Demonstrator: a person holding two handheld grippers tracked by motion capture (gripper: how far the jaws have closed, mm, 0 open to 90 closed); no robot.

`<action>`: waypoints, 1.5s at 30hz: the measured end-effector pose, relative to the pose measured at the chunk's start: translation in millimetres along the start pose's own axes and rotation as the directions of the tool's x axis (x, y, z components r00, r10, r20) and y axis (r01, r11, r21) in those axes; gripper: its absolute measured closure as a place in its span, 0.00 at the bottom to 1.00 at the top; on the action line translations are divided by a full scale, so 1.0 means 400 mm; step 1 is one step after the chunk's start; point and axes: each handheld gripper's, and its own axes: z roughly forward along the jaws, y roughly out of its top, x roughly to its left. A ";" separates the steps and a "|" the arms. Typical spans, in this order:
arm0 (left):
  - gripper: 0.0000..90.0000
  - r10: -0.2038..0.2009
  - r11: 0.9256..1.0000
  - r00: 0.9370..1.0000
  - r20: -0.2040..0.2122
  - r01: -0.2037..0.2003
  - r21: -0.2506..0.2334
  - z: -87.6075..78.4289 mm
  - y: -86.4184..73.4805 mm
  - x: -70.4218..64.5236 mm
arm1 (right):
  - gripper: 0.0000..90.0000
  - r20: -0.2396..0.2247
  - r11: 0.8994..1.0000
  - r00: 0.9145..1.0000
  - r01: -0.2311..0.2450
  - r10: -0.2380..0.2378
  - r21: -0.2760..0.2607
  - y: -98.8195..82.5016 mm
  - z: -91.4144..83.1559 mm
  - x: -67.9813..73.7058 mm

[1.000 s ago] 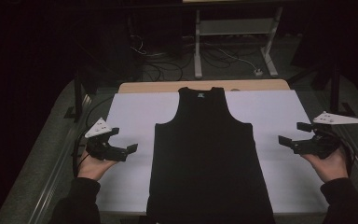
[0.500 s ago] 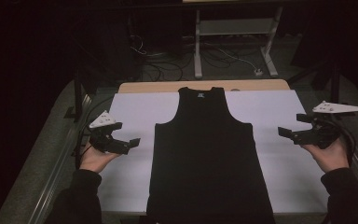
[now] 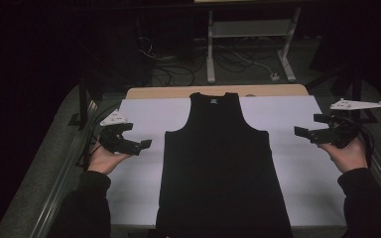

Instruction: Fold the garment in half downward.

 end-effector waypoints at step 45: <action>0.00 -0.088 0.995 0.994 0.060 0.085 0.042 0.135 0.041 0.078 | 0.00 -0.022 0.995 0.999 -0.047 0.049 0.089 0.062 0.125 -0.087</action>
